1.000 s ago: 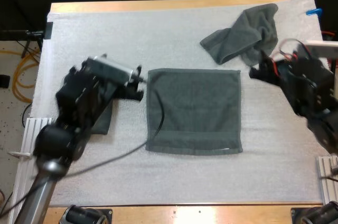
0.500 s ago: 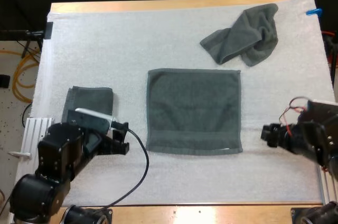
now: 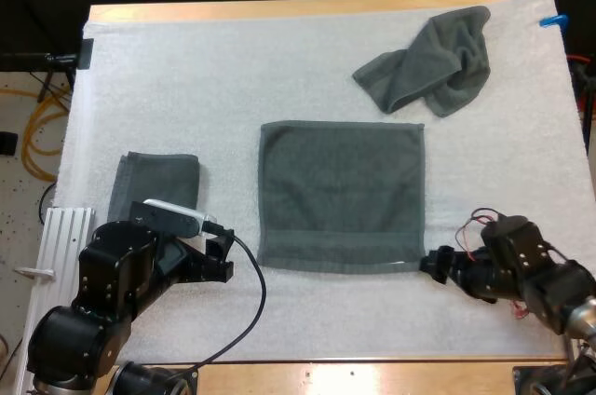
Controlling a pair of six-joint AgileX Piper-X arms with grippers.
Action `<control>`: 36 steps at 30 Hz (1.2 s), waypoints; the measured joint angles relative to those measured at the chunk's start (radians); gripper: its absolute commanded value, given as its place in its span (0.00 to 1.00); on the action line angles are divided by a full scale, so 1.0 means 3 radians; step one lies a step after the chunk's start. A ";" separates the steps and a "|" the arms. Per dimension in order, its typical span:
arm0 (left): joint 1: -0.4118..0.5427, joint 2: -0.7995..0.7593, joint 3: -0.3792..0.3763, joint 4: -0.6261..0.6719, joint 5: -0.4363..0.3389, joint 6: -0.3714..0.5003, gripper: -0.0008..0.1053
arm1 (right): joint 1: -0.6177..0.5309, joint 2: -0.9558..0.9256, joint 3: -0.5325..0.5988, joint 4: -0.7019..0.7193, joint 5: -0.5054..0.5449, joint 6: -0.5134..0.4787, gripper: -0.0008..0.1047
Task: Pick towel from pile fold and stack
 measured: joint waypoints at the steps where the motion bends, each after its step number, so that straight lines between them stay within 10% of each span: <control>1: 0.0000 0.0000 0.0000 0.0000 0.0005 0.0000 0.74 | 0.0000 0.0077 0.0036 -0.0126 -0.0035 0.0059 0.68; 23: 0.0000 0.0000 0.0000 0.0000 0.0023 0.0000 0.74 | -0.0007 0.1217 0.0074 -0.1625 -0.0728 0.0494 0.67; 32: 0.0000 0.0000 0.0058 -0.0033 0.0050 0.0026 0.74 | -0.0007 0.1256 0.0074 -0.1441 -0.0439 0.0492 0.04; 36: 0.0000 0.0067 0.0274 -0.0142 0.0359 0.0005 0.74 | -0.0007 0.1210 0.0074 -0.1355 -0.0293 0.0407 0.01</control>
